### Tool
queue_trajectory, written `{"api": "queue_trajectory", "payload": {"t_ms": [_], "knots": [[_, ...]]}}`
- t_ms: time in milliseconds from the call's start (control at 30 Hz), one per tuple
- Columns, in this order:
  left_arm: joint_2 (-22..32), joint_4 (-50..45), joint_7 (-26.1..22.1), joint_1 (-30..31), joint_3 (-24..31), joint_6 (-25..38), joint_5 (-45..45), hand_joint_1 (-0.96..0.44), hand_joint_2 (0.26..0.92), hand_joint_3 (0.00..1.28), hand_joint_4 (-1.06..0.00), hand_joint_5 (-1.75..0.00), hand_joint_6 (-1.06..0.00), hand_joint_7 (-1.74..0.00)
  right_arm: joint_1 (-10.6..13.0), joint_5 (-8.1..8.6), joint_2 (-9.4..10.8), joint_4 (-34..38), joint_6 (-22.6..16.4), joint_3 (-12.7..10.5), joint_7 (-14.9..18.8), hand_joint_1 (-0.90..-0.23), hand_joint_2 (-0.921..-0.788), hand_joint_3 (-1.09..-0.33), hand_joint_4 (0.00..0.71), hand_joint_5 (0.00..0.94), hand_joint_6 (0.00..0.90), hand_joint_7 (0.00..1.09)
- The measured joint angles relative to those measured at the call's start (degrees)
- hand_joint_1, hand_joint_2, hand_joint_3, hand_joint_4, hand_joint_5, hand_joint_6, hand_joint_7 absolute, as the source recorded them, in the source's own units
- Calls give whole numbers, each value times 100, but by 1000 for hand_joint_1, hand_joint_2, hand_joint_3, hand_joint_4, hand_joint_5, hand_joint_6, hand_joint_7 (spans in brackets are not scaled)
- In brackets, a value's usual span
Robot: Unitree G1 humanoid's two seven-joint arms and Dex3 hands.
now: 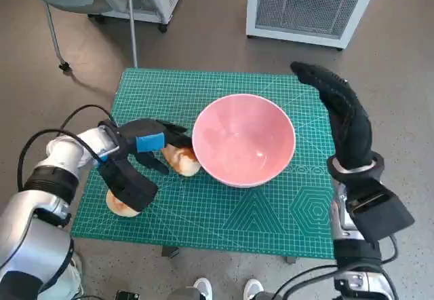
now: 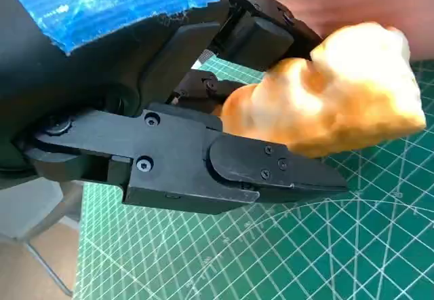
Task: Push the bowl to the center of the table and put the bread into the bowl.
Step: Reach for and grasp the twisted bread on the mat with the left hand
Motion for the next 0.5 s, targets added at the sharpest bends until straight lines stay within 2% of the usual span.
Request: {"api": "queue_trajectory", "payload": {"t_ms": [100,133,167,233,300,500], "knots": [[-24,50,107,-37,-86,-50,11,-169,890,17,-672,-70,-734,-78,10,1,0,-47,42,-3,0,-703,-921,-833,207,4,-1,621],[-26,72,162,-47,-113,-72,18,-109,901,59,-647,-463,-672,-520,13,2,0,-59,53,-4,0,-703,-921,-833,207,4,-1,620],[-26,102,231,-59,-152,-99,36,-70,908,97,-618,-729,-620,-816,18,3,0,-76,69,-7,0,-702,-921,-834,207,4,-1,620],[-25,159,371,-84,-223,-149,59,-37,914,107,-617,-936,-604,-1046,24,9,1,-102,92,-10,0,-702,-921,-834,207,4,-1,619],[-20,201,462,-103,-285,-218,78,-16,918,94,-636,-1042,-621,-1165,24,10,1,-123,101,-11,0,-703,-921,-833,207,4,-1,619],[48,233,606,-129,-428,-493,96,-4,920,57,-664,-1100,-680,-1175,31,11,12,-187,175,-11,-2,-702,-921,-833,207,3,-1,619]]}}
